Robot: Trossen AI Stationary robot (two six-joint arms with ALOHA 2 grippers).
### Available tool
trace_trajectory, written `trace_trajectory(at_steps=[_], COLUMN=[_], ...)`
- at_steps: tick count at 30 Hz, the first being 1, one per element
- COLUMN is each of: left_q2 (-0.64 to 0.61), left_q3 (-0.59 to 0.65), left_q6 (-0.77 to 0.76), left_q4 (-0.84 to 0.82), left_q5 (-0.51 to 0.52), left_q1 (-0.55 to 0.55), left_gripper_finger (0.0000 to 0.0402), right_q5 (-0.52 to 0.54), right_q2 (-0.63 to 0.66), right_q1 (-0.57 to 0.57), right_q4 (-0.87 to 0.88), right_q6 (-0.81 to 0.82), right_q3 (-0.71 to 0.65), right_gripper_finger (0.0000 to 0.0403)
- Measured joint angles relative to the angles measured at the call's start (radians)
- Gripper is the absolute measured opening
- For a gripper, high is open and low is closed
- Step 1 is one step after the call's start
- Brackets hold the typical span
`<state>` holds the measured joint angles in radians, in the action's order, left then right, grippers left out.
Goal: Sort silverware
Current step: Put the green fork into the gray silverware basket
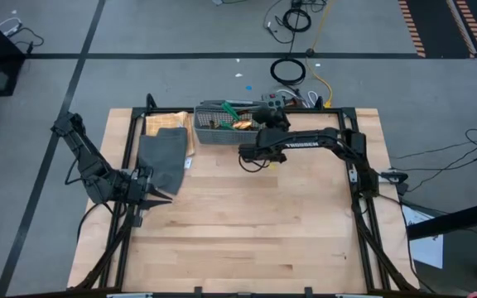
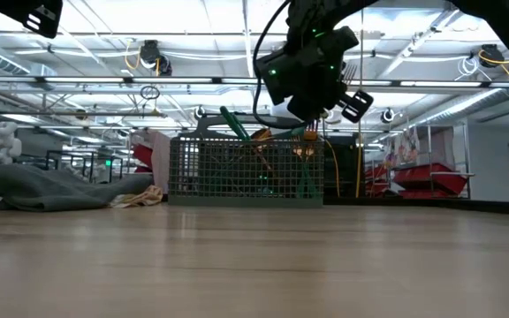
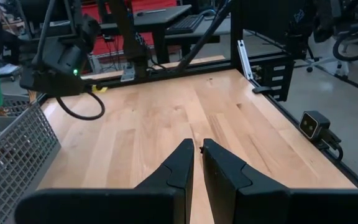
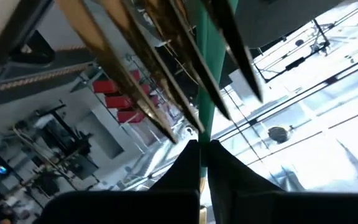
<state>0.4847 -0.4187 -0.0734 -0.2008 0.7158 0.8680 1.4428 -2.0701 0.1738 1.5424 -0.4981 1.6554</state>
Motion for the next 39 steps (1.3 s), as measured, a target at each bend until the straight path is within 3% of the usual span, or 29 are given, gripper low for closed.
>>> trace_trajectory(at_steps=[4,15,28,34,39], left_q2=[0.0,0.0,0.006,0.006,0.006], left_q3=[0.0,0.0,0.0,0.0,0.0], left_q6=[0.0,-0.004,-0.052,-0.053,-0.053], left_q4=[0.0,0.0,-0.029,-0.026,-0.026], left_q5=[0.0,0.0,0.0,0.0,0.0], left_q1=[0.0,0.0,0.0,0.0,0.0], left_gripper_finger=[0.0042,0.0042,0.0042,0.0042,0.0042], right_q5=[0.053,-0.014,-0.055,-0.048,-0.049], right_q2=[-0.004,-0.025,-0.025,-0.026,-0.019], right_q1=[-0.005,-0.006,-0.006,-0.006,-0.006], right_q4=[-0.025,-0.211,-0.201,-0.201,-0.192], right_q6=[-0.1,-0.328,-0.293,-0.272,-0.162], right_q3=[0.0,0.003,0.003,0.002,0.0], right_gripper_finger=[0.0,0.0004,0.0096,0.0096,0.0096])
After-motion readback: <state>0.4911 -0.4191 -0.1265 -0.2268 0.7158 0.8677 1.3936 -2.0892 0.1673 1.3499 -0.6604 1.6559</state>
